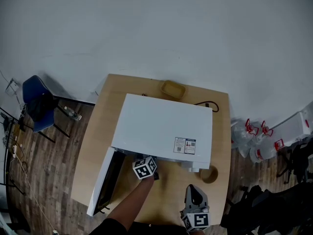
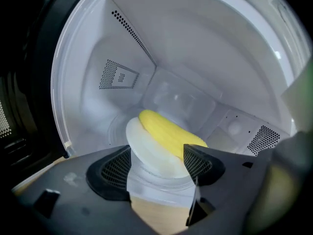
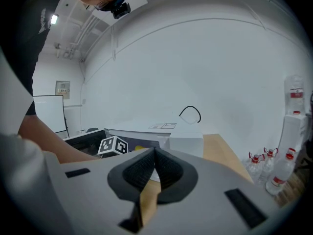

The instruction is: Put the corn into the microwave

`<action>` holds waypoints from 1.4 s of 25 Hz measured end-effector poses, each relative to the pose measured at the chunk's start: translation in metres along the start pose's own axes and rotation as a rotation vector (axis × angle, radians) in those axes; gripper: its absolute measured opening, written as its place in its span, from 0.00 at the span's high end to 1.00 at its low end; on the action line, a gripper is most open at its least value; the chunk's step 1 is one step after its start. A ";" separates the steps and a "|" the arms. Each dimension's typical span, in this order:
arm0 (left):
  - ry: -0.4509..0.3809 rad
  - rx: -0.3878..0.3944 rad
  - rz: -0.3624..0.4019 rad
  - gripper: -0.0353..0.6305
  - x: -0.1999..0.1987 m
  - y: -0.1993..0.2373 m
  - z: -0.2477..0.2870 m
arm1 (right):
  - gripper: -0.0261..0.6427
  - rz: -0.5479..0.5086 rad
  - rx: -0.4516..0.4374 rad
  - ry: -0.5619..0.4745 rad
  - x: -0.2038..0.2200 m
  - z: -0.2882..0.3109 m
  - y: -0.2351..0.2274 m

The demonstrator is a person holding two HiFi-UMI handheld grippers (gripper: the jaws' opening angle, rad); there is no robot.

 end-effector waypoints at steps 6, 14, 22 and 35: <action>0.021 -0.014 0.112 0.45 0.003 0.001 -0.001 | 0.87 0.000 0.005 0.006 0.000 0.001 0.001; 0.088 -0.022 0.260 0.44 0.009 -0.001 -0.002 | 0.87 -0.001 -0.006 0.002 0.001 -0.002 0.000; 0.085 -0.026 0.223 0.44 0.011 -0.001 -0.009 | 0.87 0.006 -0.001 -0.003 -0.001 -0.005 -0.001; 0.063 0.076 0.245 0.44 0.015 -0.027 -0.102 | 0.87 0.000 -0.006 -0.050 -0.002 -0.034 0.010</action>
Point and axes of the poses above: the fingertips, and each gripper's own axes: z forward along the fingers, y to its left, x out of its underside, the point moved 6 cm from there along -z, backward along the fingers, and after that the axes turned 8 degrees about x, right-handed, at the moved point
